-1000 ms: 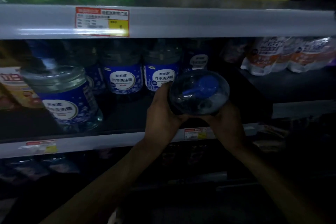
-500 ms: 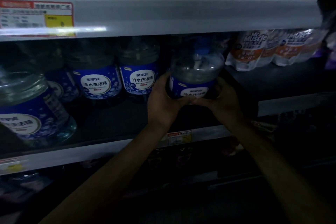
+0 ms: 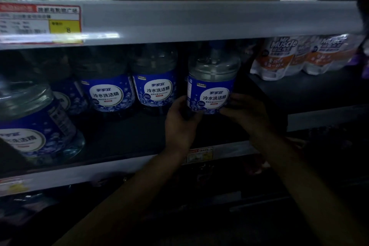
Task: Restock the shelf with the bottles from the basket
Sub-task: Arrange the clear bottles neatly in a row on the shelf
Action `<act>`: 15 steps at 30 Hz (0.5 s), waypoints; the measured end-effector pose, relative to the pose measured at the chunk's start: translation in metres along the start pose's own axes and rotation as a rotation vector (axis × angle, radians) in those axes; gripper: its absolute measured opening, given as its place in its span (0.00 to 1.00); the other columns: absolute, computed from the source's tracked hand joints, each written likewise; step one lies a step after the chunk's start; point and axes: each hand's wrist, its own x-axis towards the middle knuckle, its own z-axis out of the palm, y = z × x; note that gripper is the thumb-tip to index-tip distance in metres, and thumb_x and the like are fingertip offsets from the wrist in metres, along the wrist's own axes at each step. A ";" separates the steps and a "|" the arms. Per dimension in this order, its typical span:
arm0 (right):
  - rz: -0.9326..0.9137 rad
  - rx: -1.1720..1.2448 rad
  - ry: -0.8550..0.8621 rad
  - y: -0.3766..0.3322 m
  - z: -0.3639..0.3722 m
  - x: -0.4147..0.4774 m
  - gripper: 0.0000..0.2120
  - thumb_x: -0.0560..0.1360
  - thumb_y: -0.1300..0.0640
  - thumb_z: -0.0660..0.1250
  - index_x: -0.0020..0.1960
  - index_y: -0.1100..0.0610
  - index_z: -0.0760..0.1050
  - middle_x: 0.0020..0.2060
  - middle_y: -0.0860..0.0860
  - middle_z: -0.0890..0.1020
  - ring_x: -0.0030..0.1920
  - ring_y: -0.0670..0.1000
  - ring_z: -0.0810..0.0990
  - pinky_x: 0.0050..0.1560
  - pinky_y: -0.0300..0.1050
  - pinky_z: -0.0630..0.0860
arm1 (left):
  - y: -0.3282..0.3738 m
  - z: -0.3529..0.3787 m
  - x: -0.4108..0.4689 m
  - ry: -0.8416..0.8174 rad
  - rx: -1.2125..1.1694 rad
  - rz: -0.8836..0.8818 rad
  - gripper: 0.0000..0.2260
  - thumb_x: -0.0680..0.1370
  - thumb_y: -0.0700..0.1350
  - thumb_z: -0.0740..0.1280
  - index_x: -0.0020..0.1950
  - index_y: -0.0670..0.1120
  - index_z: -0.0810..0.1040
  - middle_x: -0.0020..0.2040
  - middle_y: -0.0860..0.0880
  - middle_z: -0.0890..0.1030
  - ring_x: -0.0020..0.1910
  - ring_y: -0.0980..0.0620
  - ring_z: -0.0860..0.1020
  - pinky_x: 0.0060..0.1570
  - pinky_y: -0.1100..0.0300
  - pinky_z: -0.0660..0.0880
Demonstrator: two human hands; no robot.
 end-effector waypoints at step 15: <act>0.156 0.131 -0.065 -0.003 0.021 -0.008 0.23 0.75 0.71 0.66 0.55 0.43 0.77 0.51 0.45 0.83 0.51 0.47 0.82 0.55 0.45 0.81 | 0.016 0.004 -0.007 -0.084 -0.013 -0.155 0.29 0.78 0.37 0.71 0.78 0.51 0.70 0.69 0.52 0.80 0.68 0.53 0.77 0.71 0.50 0.74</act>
